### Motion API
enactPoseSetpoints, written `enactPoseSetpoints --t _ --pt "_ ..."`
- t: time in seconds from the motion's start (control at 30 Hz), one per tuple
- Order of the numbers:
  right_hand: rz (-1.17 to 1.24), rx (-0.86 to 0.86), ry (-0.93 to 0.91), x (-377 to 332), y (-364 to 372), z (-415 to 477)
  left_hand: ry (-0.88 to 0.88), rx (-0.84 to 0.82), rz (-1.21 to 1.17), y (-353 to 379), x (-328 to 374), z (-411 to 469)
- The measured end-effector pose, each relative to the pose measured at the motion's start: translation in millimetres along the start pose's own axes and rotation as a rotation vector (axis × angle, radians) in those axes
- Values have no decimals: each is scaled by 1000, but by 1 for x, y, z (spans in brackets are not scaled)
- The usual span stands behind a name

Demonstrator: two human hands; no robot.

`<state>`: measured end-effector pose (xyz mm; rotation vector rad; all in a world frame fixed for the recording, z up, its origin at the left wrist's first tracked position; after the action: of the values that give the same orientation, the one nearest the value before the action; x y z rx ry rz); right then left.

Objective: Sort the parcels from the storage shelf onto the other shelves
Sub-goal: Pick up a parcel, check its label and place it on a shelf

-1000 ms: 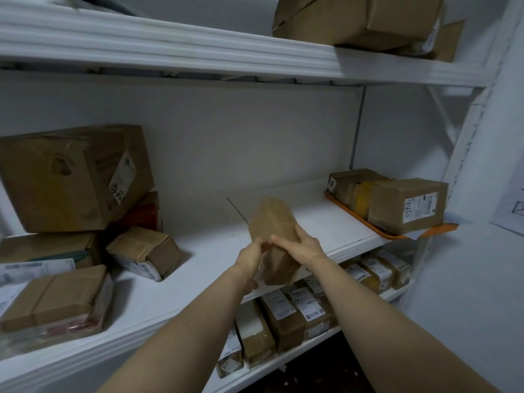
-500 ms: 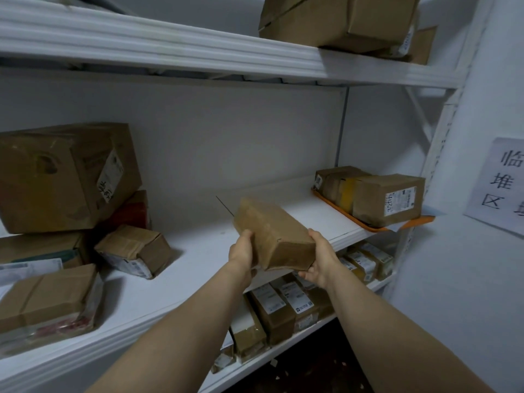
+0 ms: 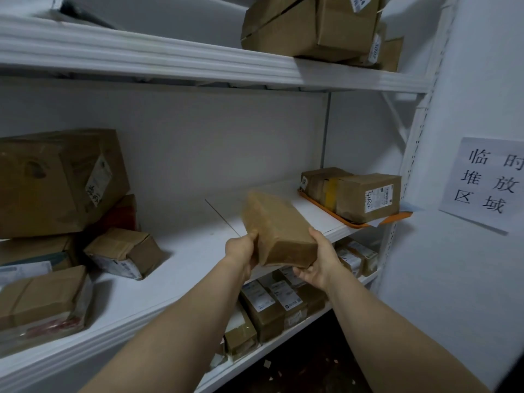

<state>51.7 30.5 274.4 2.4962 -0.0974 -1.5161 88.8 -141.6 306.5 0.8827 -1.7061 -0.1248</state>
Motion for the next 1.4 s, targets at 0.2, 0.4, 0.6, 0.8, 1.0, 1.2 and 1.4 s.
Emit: enactPoseSetpoints --t 0.2,0.4,0.6,0.8,1.0,1.2,1.4 --pt "-765 260 -449 -50 7 -12 31 -29 208 12 2 -15" --pt "-1161 354 -804 -60 45 -52 51 -134 295 24 -7 -22" --pt "-1104 223 -939 -58 63 -68 205 6 88 10 11 -19" --pt "-1024 43 -953 -58 72 -73 297 56 58 5 30 -26" --pt "-739 40 -686 -56 59 -59 169 82 65 -12 20 -21" --pt "-506 99 -303 -36 15 -43 77 -136 -110 2 17 -26" --pt "-404 -50 -289 -28 25 -47 29 -185 -83 9 4 -31"
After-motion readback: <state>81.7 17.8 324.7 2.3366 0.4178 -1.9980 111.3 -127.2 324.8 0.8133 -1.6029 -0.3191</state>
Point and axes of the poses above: each hand's wrist, its own z-axis towards the middle knuckle, its own y-axis out of the palm, x = y × z, the point moved 10 cm from there along z, towards the middle knuckle, and after that the axes turned 14 degrees about -z, right-handed, at the moved point
